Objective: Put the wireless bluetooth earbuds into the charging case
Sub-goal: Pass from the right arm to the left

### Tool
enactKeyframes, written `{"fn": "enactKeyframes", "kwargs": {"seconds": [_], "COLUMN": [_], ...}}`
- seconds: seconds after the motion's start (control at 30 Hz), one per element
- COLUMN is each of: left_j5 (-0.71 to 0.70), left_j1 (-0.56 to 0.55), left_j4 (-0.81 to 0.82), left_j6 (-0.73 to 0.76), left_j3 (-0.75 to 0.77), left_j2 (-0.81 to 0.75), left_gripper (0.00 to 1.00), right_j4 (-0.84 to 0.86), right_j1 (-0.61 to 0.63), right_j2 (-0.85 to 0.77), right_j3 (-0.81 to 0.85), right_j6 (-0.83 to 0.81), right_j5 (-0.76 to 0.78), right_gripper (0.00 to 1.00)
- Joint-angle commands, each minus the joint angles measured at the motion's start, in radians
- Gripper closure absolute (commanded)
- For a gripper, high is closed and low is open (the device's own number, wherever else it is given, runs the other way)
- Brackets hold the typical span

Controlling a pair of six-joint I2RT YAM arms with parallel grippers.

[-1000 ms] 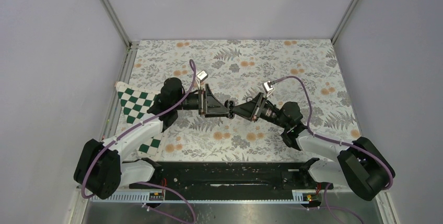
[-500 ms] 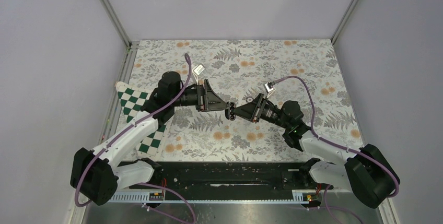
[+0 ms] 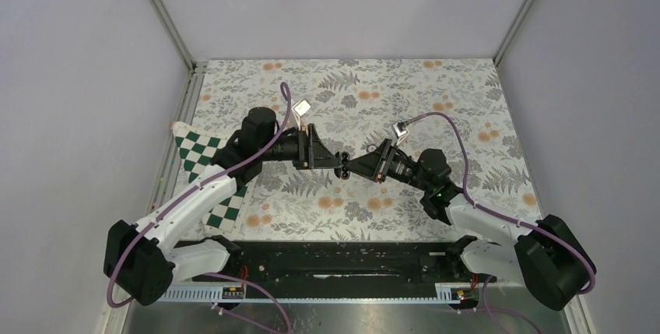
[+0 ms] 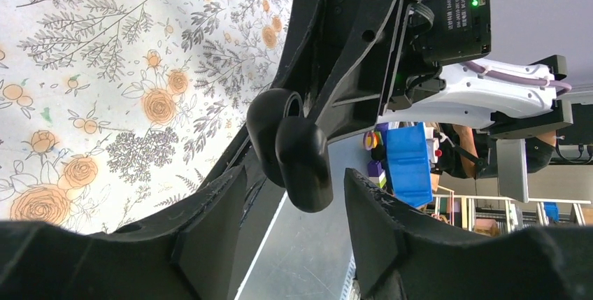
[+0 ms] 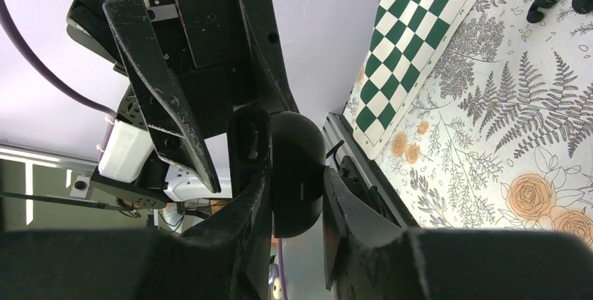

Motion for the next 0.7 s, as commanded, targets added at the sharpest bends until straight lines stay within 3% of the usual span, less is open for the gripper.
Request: {"fn": "enactKeyframes", "kwargs": {"seconds": [0.0, 0.2, 0.57, 0.6, 0.67], "left_j5": [0.022, 0.05, 0.029, 0.028, 0.024], "left_j1": [-0.002, -0.003, -0.003, -0.003, -0.003], "left_j4": [0.106, 0.18, 0.149, 0.143, 0.139], "left_j6": [-0.037, -0.087, -0.073, -0.072, -0.07], "left_j3": [-0.009, -0.035, -0.031, -0.03, -0.027], "left_j2": [-0.002, 0.01, 0.007, 0.007, 0.007], "left_gripper": [0.46, 0.48, 0.72, 0.75, 0.84], "right_j4": [0.041, 0.05, 0.071, 0.074, 0.075], "right_j1": [0.013, 0.017, 0.018, 0.018, 0.017], "right_j2": [-0.017, -0.011, -0.002, -0.001, 0.0], "right_j3": [0.038, 0.037, 0.023, 0.021, 0.018], "right_j6": [-0.013, -0.007, 0.002, 0.003, 0.005], "right_j5": [0.014, 0.012, 0.019, 0.02, 0.021], "right_gripper": [0.98, 0.97, 0.96, 0.94, 0.79]}}
